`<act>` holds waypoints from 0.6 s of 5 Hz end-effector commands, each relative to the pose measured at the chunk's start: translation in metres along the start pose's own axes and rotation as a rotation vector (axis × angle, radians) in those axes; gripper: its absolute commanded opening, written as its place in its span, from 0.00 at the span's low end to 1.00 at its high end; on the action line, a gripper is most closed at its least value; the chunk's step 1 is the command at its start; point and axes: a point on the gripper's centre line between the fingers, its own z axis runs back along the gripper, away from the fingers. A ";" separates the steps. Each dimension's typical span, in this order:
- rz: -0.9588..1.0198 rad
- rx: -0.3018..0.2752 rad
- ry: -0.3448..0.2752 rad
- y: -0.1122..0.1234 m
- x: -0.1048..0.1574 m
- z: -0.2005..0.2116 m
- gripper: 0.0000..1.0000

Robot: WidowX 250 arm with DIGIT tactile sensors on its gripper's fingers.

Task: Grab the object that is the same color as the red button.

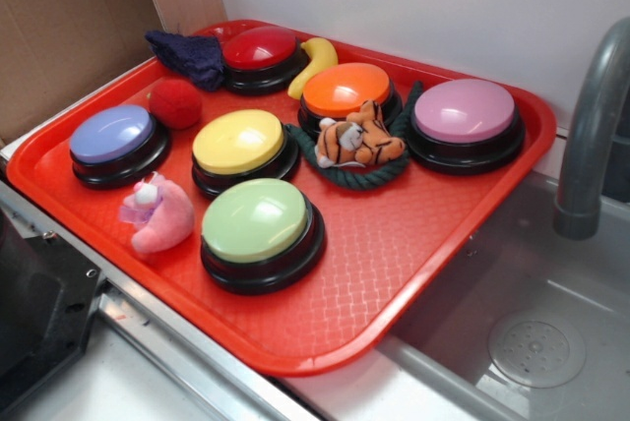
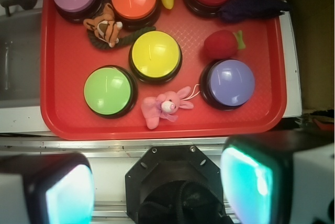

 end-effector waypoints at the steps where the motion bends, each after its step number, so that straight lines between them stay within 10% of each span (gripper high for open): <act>1: 0.000 0.000 0.000 0.000 0.000 0.000 1.00; 3: 0.238 0.063 0.057 0.029 0.059 -0.066 1.00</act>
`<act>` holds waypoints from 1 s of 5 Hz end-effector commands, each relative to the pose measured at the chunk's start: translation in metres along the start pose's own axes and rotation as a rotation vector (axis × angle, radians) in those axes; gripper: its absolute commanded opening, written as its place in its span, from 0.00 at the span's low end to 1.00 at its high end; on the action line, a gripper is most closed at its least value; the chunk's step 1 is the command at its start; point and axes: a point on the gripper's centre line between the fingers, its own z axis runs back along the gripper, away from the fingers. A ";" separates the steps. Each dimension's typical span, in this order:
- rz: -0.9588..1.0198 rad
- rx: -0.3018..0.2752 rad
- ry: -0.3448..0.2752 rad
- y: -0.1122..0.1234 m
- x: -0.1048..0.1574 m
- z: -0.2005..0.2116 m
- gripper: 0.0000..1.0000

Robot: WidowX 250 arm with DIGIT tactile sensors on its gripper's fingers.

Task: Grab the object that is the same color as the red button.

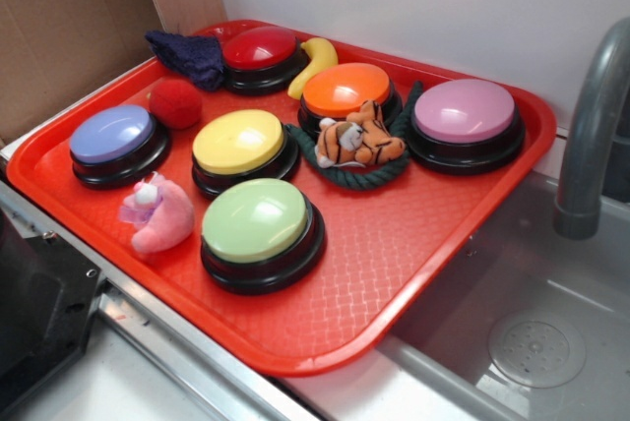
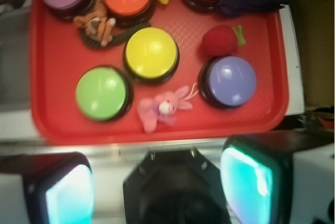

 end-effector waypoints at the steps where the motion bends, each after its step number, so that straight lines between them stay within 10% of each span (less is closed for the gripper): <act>1: 0.236 0.066 0.003 0.043 0.059 -0.054 1.00; 5: 0.356 0.178 0.051 0.090 0.113 -0.162 1.00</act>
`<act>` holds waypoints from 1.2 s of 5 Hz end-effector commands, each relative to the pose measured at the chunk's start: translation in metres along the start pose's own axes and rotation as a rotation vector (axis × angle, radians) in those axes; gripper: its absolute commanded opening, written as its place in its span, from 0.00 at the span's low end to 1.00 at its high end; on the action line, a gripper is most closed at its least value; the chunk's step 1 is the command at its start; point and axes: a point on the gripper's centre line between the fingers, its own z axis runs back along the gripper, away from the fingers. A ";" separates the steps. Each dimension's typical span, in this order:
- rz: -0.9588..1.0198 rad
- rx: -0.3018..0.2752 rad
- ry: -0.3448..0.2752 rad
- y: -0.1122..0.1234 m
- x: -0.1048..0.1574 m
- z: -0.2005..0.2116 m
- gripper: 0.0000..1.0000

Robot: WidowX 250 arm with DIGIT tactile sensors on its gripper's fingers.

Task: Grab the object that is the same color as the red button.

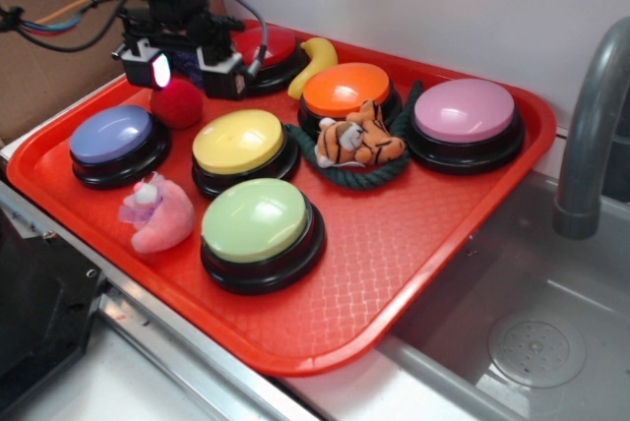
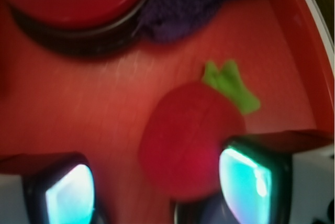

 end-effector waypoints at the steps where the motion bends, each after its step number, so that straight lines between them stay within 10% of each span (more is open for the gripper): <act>1: 0.042 0.068 -0.017 0.015 0.013 -0.013 1.00; 2: 0.056 0.075 -0.014 0.020 0.012 -0.017 0.00; 6: -0.107 -0.030 -0.116 -0.015 -0.015 0.054 0.00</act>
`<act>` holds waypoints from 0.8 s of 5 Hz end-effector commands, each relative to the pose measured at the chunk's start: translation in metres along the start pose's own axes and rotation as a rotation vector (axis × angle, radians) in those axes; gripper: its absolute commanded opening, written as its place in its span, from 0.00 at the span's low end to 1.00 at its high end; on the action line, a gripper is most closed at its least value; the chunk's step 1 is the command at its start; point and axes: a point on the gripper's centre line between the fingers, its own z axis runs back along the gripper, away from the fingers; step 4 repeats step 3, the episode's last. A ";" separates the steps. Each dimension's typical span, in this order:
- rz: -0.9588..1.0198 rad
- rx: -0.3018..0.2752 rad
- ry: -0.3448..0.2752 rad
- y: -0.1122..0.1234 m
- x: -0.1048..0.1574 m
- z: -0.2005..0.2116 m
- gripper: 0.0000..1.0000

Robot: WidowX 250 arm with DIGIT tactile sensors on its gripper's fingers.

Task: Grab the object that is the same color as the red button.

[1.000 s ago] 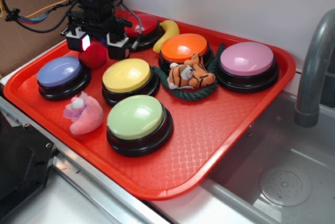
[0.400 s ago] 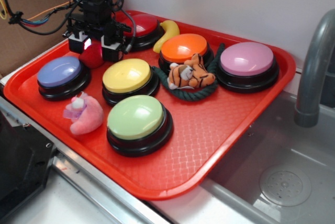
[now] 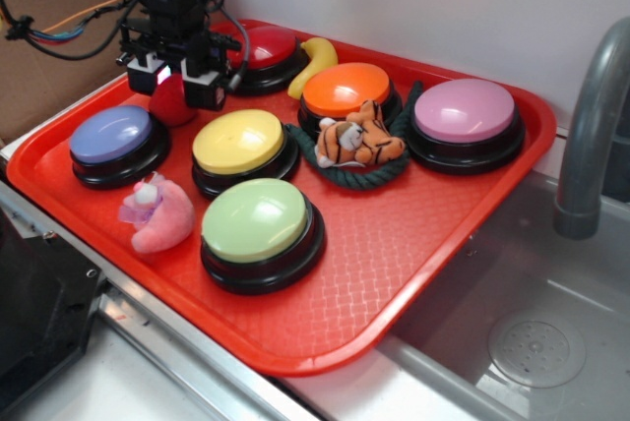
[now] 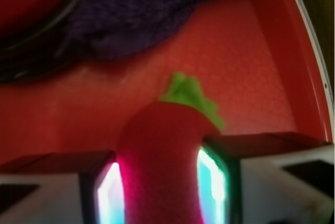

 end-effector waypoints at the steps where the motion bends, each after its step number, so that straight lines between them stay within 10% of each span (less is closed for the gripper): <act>1: -0.247 -0.200 -0.172 -0.046 -0.043 0.087 0.00; 4: -0.254 -0.215 -0.175 -0.054 -0.069 0.079 0.00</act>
